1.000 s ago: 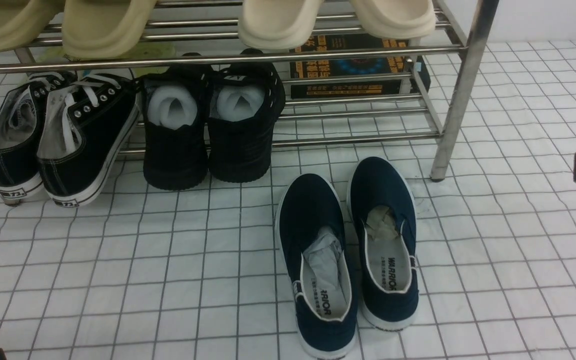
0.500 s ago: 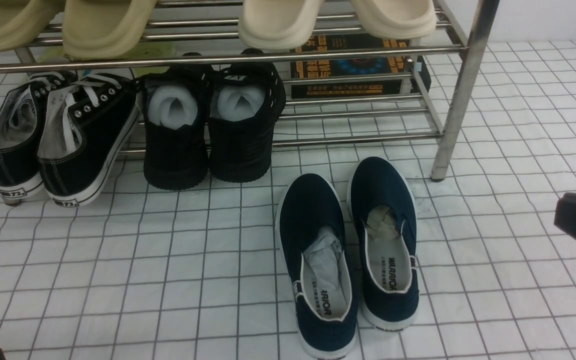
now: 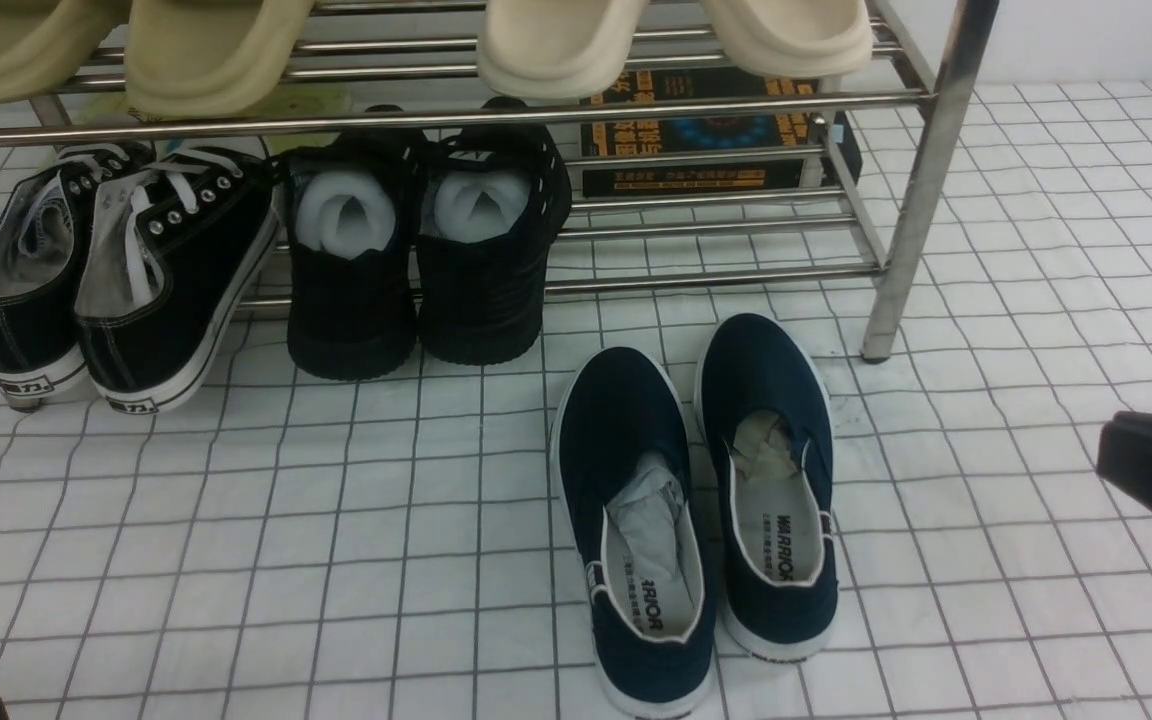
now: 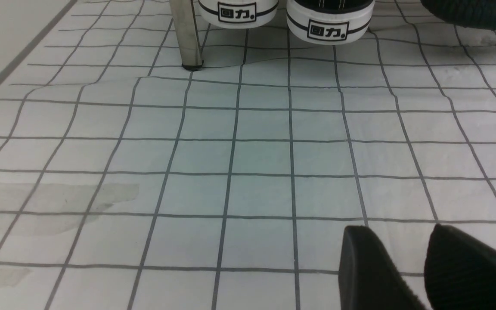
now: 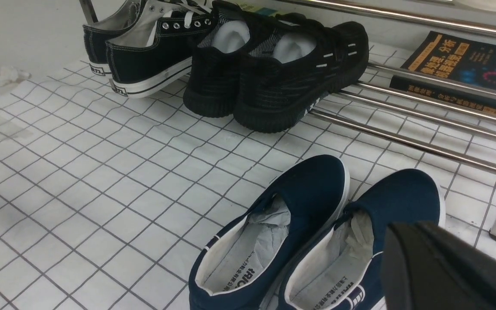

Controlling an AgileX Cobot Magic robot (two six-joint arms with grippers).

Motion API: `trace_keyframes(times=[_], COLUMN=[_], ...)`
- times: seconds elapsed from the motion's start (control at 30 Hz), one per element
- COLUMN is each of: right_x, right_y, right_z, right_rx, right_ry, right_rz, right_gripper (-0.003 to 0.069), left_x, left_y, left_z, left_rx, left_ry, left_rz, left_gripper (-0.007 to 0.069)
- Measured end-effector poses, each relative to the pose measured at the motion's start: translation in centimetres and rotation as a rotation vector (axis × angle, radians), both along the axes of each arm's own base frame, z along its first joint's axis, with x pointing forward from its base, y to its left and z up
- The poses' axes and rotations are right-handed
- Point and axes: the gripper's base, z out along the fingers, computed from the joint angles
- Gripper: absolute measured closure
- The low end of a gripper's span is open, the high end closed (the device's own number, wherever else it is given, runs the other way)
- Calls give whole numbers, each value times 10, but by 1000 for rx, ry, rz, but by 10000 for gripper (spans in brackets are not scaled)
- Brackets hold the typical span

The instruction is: Take the shoes off the shelf with your hand from the white checkered tablecloth.

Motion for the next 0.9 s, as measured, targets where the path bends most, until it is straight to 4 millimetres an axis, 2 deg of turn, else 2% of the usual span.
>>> trace_keyframes(times=[0.1,0.2,0.4,0.53,0.57,0.7,0.8,0.9], right_x=[-4,-7,-22,-31,-31,-37,-40,-42], right_y=[-4,-14,-47,-61,-63,-73,-76,-76], right_z=[-2,-15,-66,-95,-96,-135,-147,-149], right_rx=[-12,-22,7,21,22,-1,-13,-21], right_ry=[-38,-61,-37,-44,-44,-8,23,47], right_rz=[3,-50,-302,-456,-472,-622,-674,-690], right_gripper=[654,650,646,642,642,638,638,634], left_x=[0,0,0,0,0,0,0,0], left_y=[0,0,0,0,0,0,0,0], left_z=[0,0,0,0,0,0,0,0], left_rx=[0,0,1,2,2,3,4,5], left_ry=[0,0,0,0,0,0,0,0], left_rz=[0,0,0,0,0,0,0,0], left_gripper=[385,385,385,385,385,385,385,385])
